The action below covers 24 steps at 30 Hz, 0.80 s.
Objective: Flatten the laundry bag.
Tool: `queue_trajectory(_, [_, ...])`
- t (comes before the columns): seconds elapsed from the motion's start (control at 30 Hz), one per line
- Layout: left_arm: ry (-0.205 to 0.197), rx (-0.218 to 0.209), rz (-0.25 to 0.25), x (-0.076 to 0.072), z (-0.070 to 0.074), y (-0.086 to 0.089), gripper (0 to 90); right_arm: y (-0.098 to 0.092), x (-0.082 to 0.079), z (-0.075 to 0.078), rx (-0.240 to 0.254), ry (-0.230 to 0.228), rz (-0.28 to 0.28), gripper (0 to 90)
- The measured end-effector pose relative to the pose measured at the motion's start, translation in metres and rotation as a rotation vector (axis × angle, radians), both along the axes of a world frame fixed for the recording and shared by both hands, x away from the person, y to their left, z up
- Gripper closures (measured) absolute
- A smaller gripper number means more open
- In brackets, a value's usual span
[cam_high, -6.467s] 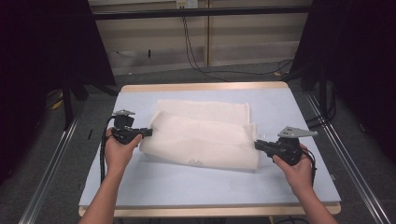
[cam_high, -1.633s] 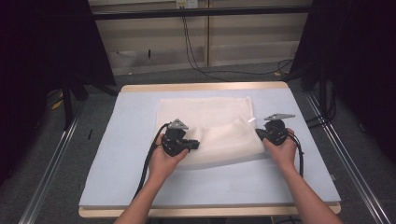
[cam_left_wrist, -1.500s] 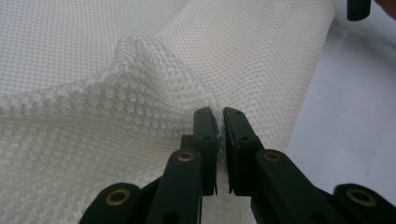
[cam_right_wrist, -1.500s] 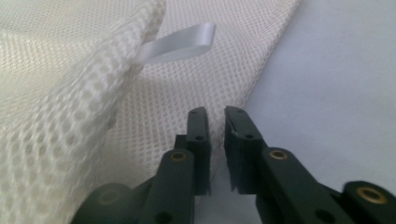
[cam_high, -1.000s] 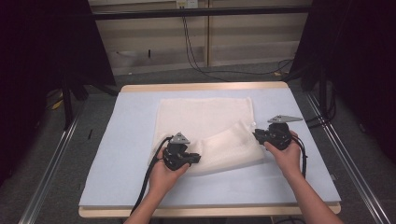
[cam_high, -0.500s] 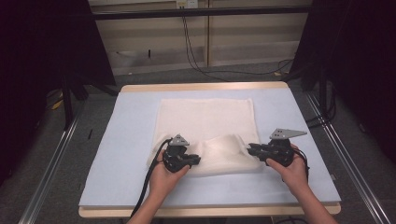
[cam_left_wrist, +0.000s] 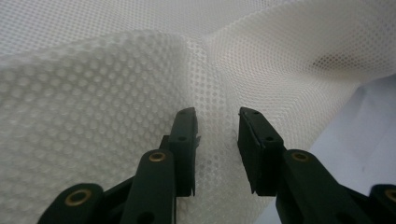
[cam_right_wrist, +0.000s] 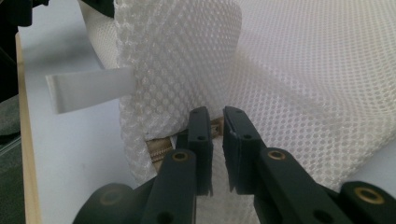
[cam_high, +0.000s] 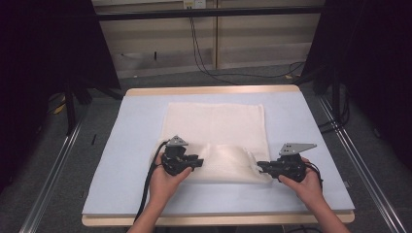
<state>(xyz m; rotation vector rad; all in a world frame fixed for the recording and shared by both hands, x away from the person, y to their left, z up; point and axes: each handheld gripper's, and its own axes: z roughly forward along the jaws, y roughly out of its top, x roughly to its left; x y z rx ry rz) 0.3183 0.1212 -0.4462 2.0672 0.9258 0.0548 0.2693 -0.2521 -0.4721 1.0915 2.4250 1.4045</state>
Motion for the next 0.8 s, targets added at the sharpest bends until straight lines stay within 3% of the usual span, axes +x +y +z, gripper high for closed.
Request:
queue_trajectory(0.03, [0.000,0.000,0.000,0.000,0.000,0.000,67.0,0.000,0.000,0.000,0.000,0.000,0.000,81.4])
queue_trajectory(0.1, [-0.025,0.033,0.051,0.001,0.004,0.013,67.3,0.000,-0.001,0.000,-0.010,0.002,0.010,82.8])
queue_trajectory(0.3, [-0.014,0.016,0.140,0.004,0.007,0.051,67.9,0.000,-0.004,-0.001,-0.026,-0.003,0.026,84.6])
queue_trajectory(0.33, [-0.014,0.016,0.140,0.004,0.007,0.051,68.5,0.000,-0.004,-0.001,-0.026,-0.003,0.026,84.6])
queue_trajectory(0.37, [-0.012,0.006,0.175,0.004,0.008,0.066,71.0,0.001,-0.005,0.000,-0.030,-0.005,0.028,85.0])
queue_trajectory(0.43, [-0.014,0.003,0.182,0.004,0.009,0.071,72.9,0.001,-0.005,-0.001,-0.036,-0.006,0.035,85.8])
queue_trajectory(0.67, [-0.014,-0.027,0.307,0.007,0.012,0.121,82.4,0.001,-0.007,-0.001,-0.047,-0.013,0.047,88.4])
queue_trajectory(0.8, [0.017,-0.036,0.340,0.011,0.008,0.138,85.8,0.000,-0.008,-0.001,-0.051,-0.015,0.053,88.7])
